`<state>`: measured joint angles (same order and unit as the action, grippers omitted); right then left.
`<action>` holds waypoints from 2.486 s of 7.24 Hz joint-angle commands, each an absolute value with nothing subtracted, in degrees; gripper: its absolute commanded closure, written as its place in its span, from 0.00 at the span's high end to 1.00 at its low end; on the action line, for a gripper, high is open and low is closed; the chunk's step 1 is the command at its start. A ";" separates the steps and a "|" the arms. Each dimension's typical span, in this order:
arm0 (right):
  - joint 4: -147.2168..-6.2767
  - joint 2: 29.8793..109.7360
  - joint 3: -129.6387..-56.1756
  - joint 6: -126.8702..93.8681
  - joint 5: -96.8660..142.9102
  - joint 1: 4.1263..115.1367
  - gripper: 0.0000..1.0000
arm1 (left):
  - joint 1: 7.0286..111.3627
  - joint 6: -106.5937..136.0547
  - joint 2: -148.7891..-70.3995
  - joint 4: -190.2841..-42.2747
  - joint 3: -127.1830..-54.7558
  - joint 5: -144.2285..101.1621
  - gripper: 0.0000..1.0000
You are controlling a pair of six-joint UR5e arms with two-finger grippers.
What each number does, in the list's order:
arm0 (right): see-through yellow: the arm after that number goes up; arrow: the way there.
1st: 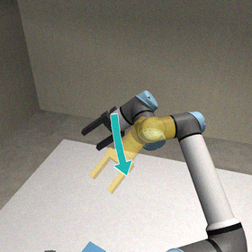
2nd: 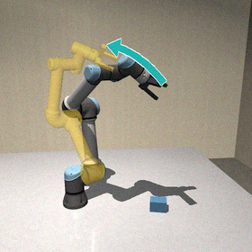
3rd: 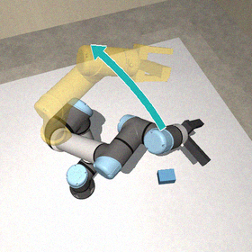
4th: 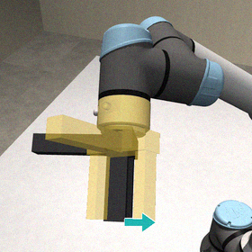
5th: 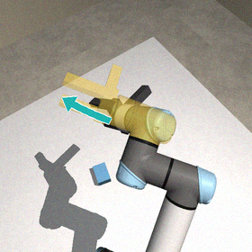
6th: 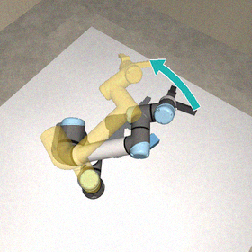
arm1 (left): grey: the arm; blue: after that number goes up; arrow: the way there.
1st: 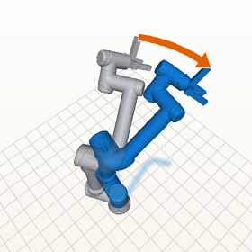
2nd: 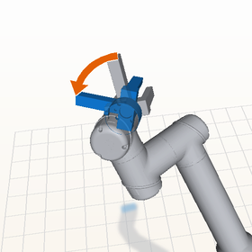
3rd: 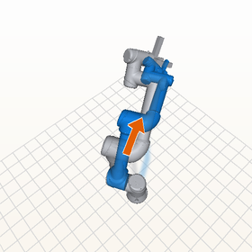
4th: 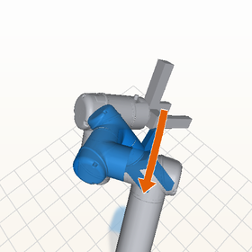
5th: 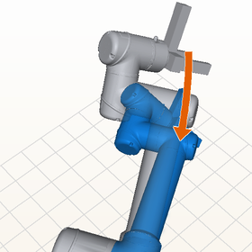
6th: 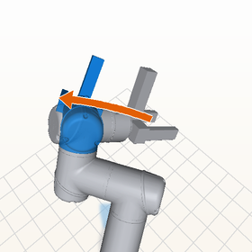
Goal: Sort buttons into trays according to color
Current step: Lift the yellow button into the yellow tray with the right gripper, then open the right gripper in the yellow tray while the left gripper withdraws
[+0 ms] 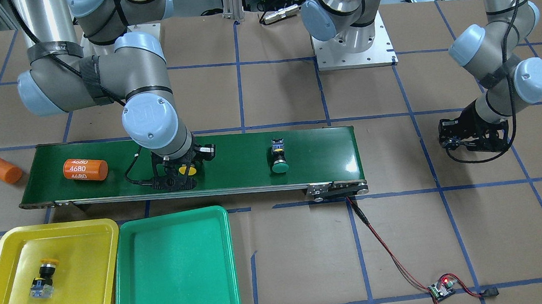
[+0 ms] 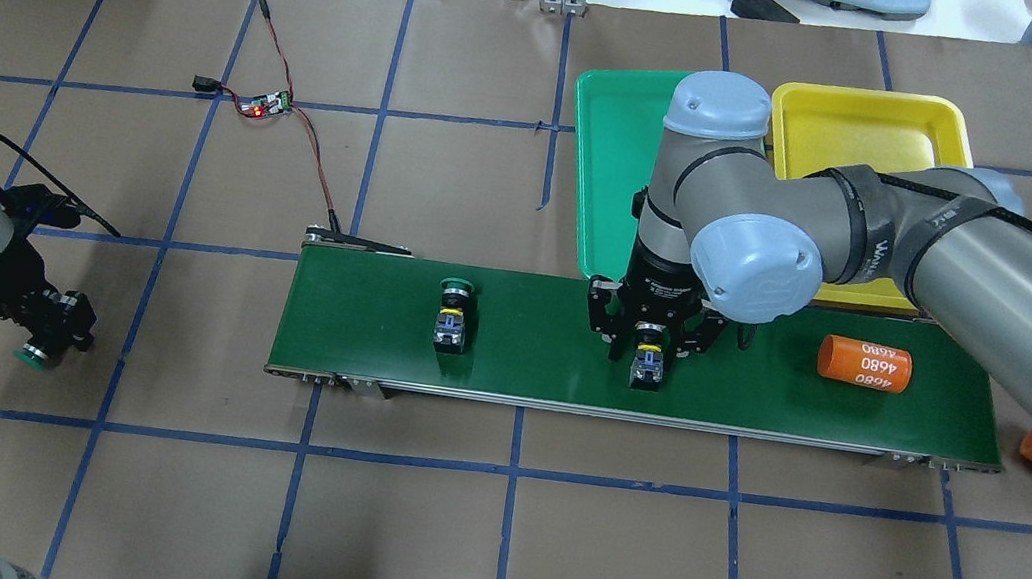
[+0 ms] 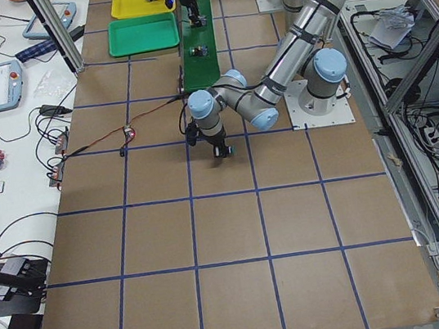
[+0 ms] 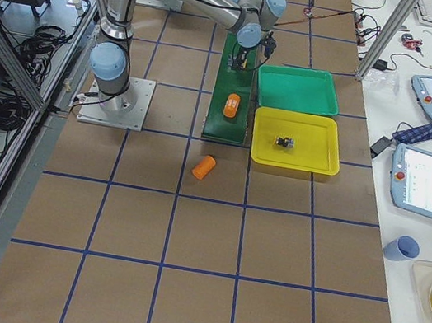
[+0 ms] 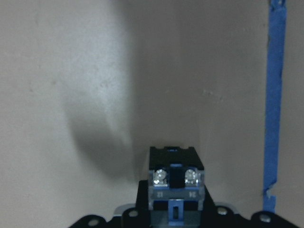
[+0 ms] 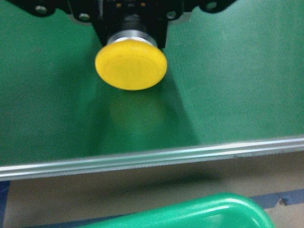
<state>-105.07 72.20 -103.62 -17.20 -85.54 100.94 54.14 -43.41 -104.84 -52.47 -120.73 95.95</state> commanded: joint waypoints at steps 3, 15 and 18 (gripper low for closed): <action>-105.11 75.85 -96.88 -15.30 -90.24 95.83 0.00 | 68.78 -23.27 -93.98 -61.85 -120.15 88.45 0.00; -124.28 59.76 -94.04 2.99 -96.77 79.28 1.00 | 96.24 12.48 -98.69 -53.10 -119.80 82.44 0.57; -117.03 67.81 -94.39 2.90 -92.76 79.80 1.00 | 96.33 12.31 -98.01 -52.29 -118.84 82.79 1.00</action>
<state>-121.39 63.71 -94.21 2.97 -95.38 79.62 96.31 12.37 -98.58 -51.99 -119.51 82.67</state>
